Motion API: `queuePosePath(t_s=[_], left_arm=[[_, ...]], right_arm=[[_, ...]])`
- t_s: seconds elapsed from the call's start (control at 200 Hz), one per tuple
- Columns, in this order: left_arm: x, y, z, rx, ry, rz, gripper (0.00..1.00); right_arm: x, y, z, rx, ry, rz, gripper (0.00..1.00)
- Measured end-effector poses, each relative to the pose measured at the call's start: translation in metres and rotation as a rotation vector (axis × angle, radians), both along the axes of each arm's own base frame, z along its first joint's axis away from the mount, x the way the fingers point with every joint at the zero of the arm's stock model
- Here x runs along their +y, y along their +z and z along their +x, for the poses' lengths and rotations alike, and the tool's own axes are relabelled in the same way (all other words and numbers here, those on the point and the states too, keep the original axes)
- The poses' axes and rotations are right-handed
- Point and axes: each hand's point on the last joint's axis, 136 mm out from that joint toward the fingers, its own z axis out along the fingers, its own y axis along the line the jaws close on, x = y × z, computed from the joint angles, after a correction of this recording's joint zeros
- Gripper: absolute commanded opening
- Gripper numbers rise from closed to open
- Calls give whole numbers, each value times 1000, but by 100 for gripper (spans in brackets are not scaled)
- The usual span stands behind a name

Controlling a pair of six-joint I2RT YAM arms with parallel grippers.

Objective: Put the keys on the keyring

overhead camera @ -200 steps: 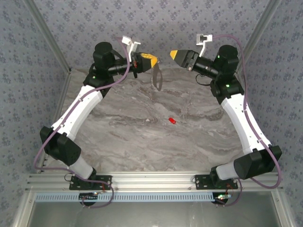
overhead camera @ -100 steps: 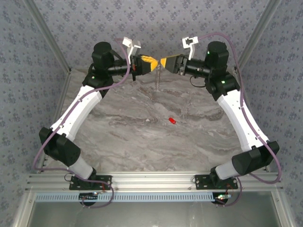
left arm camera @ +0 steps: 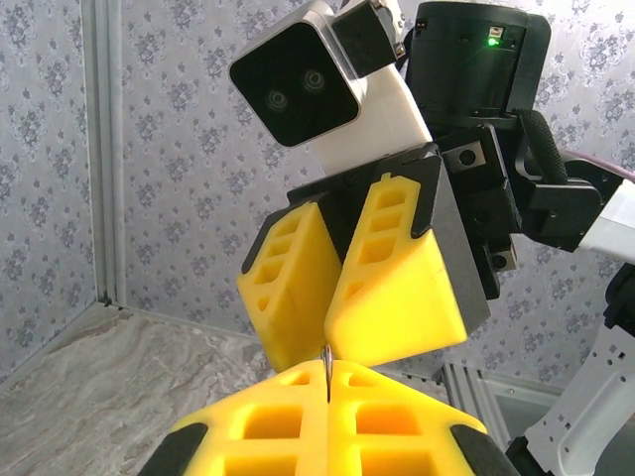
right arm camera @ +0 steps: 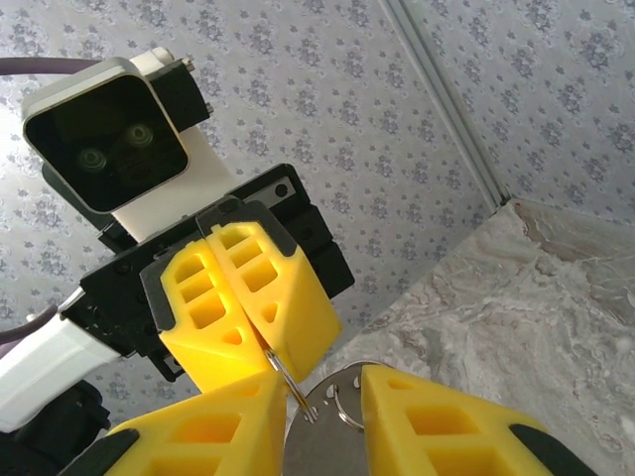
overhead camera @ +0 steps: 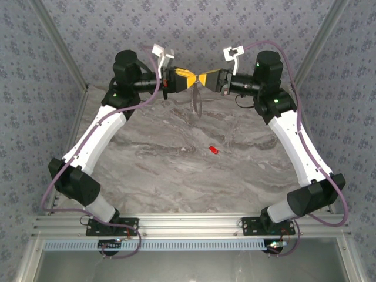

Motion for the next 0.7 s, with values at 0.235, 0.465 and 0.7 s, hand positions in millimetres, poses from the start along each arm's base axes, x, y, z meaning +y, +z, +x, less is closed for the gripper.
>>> queuePosePath(t_s=[0.235,0.465,0.7], left_arm=[[-4,-1,-4,11,-21,1,0],[-5,-1,-5,23,-25,0,0],[-5,-1,-5,34,-26,-1,0]], right_arm=[[3,8,-4,-2,21,31,22],[4,11,-7,0,39,39,18],[5,7,-7,5,42,37,15]])
